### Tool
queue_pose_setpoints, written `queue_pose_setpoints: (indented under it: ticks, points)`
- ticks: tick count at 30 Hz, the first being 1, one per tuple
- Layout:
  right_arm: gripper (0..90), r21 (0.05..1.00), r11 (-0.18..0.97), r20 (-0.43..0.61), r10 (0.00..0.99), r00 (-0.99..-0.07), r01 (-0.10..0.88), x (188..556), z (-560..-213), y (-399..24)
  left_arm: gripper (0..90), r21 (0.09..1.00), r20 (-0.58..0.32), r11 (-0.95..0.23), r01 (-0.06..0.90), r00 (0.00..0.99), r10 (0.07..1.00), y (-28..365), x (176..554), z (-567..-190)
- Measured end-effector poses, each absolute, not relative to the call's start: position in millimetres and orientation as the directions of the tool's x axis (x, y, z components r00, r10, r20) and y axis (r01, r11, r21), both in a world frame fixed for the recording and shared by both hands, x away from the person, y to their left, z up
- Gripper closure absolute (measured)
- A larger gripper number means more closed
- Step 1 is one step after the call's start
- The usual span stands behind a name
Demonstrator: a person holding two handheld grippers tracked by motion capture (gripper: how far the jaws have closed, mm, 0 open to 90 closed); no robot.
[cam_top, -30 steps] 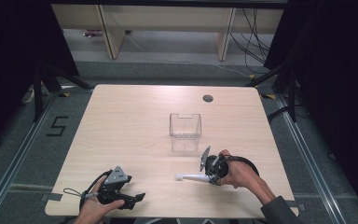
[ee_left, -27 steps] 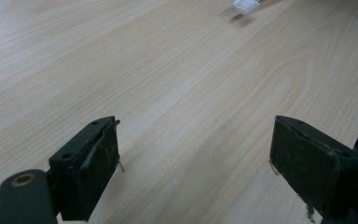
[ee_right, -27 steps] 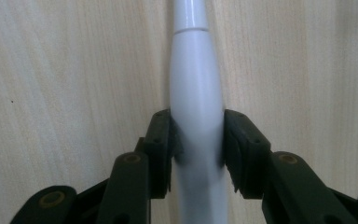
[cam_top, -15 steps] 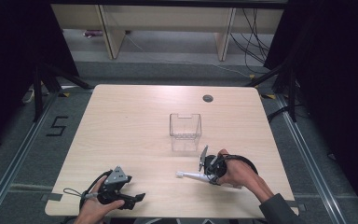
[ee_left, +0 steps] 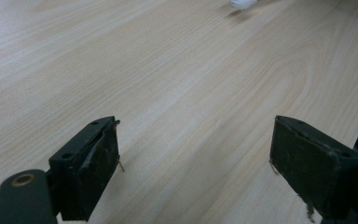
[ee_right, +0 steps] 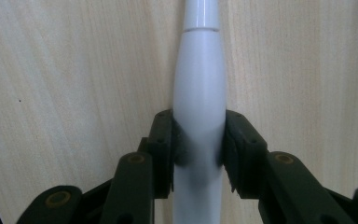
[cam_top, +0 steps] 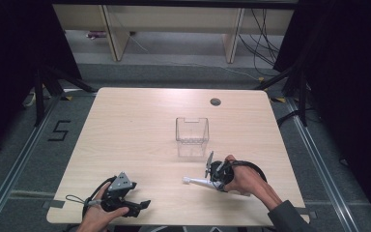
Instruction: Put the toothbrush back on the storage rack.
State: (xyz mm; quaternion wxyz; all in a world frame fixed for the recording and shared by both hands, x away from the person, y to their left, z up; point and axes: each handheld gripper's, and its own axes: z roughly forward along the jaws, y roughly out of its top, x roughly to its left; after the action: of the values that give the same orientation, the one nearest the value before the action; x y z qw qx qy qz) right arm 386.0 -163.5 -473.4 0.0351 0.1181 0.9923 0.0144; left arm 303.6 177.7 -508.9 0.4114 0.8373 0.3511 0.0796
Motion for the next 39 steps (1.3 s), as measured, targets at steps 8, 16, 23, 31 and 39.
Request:
queue_pose_setpoints:
  ticks: [8,16,23,31,39]
  points:
    - [66.3,0.077,0.966,-0.089,0.253,-0.963,0.246,383.3,-464.5,-171.2,14.8,0.744,-0.155,-0.415,0.523,0.74,0.655,177.5,303.8,-508.9]
    - [66.5,0.106,0.961,-0.114,0.268,-0.957,0.256,381.7,-459.3,-181.3,14.8,0.741,-0.133,-0.435,0.512,0.746,0.652,179.1,305.2,-508.7]
    - [66.5,0.152,0.958,-0.148,0.265,-0.953,0.242,380.1,-444.8,-182.0,14.8,0.745,-0.149,-0.417,0.521,0.739,0.657,177.9,304.7,-509.2]
    - [66.5,0.321,0.904,-0.126,0.337,-0.933,0.284,382.7,-424.7,-191.4,14.8,0.74,-0.125,-0.441,0.508,0.748,0.652,179.5,305.9,-508.6]
    - [66.4,0.468,0.833,-0.155,0.406,-0.901,0.295,385.3,-420.8,-201.9,14.8,0.74,-0.135,-0.434,0.514,0.745,0.653,179.0,305.2,-508.7]
